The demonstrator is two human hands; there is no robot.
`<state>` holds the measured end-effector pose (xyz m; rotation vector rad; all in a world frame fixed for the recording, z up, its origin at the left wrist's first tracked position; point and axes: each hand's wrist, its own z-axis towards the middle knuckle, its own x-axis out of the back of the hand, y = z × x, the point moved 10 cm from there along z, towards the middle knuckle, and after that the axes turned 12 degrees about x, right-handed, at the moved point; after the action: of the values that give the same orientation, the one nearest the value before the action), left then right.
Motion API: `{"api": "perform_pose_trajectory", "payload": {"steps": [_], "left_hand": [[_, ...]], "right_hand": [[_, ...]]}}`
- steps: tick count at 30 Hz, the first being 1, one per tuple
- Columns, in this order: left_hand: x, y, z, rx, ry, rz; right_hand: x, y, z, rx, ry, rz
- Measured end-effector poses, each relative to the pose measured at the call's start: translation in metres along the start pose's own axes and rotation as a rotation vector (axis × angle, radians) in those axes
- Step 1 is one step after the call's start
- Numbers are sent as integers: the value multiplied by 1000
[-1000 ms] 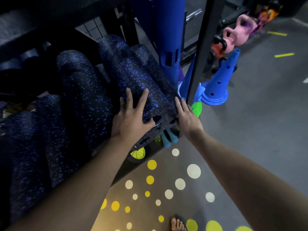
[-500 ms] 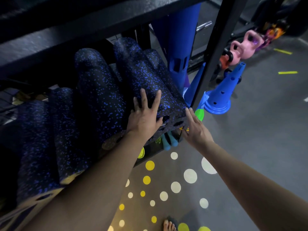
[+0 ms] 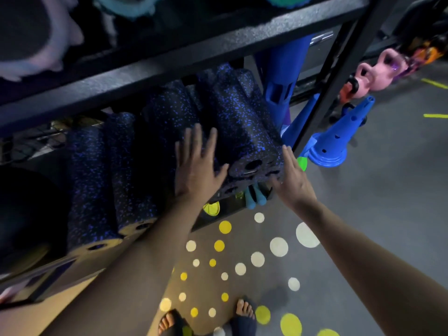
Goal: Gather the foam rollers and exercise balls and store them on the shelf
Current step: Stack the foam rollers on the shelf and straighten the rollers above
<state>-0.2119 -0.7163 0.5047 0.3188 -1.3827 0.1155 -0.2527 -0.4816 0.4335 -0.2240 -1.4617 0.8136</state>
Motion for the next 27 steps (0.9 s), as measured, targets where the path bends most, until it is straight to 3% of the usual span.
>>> {"api": "perform_pose_trajectory", "payload": {"steps": [5,8,16,27], "left_hand": [[-45,-78,-14,153,-457,24],[-49,-74,-18,163,-398,-28],[-41,-76,-20,180,-350,-59],[-37,-69,-34,189,-399,-27]], "right_hand": [[5,-56,30,193,-56,-108],[-18,-58,33,197,-159,-144],[-15,-63,34,166,-181,-118],[-22,-71,19,187,-299,-327]]}}
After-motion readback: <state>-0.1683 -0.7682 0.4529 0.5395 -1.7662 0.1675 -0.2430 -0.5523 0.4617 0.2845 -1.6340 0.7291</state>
